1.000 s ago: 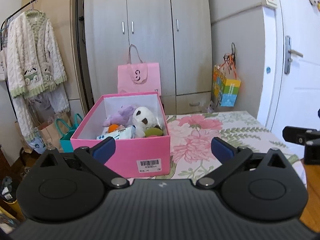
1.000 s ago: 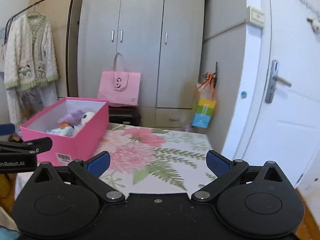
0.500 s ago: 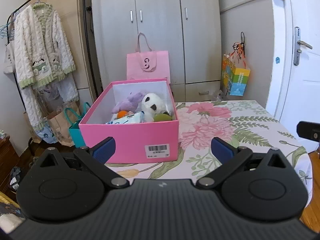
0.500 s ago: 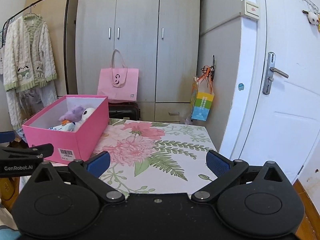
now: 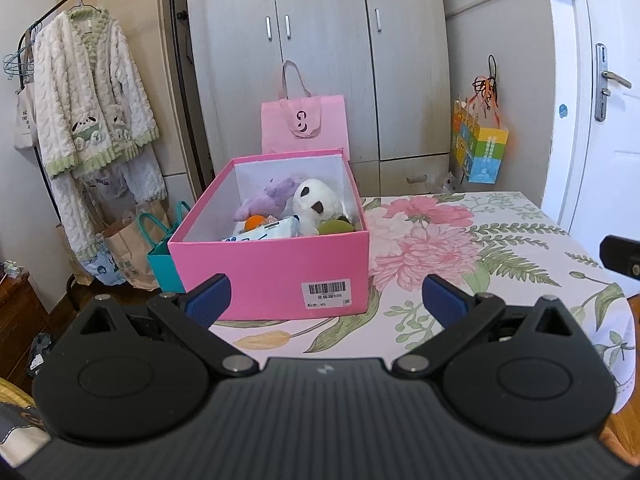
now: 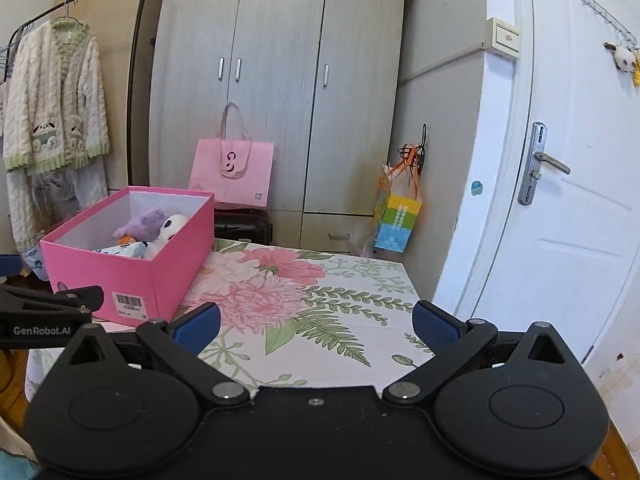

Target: Organize soft objects

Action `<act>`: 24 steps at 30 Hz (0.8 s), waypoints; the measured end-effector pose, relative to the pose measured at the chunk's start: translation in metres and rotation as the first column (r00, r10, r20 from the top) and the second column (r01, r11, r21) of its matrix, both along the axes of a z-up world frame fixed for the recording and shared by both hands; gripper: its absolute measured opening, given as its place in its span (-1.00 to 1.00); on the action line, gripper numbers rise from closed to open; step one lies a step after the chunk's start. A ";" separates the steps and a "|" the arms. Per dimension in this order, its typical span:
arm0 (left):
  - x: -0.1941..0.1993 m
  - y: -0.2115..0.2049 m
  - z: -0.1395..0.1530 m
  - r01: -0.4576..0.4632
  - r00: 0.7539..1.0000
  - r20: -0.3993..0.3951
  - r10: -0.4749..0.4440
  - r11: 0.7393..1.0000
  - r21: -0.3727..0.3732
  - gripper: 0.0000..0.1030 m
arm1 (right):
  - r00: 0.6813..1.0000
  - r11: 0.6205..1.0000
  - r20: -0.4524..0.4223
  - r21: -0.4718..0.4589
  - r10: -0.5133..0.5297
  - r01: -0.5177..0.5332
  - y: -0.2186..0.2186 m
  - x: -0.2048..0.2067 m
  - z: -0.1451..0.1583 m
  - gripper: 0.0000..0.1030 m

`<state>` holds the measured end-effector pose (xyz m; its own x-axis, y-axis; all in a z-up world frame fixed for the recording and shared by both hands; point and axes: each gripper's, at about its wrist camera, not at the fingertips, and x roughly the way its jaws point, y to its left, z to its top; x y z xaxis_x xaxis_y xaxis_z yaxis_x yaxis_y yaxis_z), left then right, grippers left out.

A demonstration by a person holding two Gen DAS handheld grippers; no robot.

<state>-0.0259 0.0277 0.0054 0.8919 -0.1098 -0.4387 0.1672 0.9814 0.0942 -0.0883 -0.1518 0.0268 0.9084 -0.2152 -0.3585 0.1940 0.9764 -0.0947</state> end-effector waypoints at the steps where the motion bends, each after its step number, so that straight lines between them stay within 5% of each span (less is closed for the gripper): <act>1: 0.000 0.001 0.000 0.001 1.000 0.000 -0.001 1.000 -0.003 1.00 | 1.000 1.000 0.000 -0.001 -0.002 0.002 0.000 0.000 0.000 1.00; 24: 0.000 0.004 0.003 -0.014 0.999 0.029 0.014 1.000 -0.009 1.00 | 1.000 0.999 -0.007 0.030 -0.031 0.031 -0.009 0.008 -0.003 1.00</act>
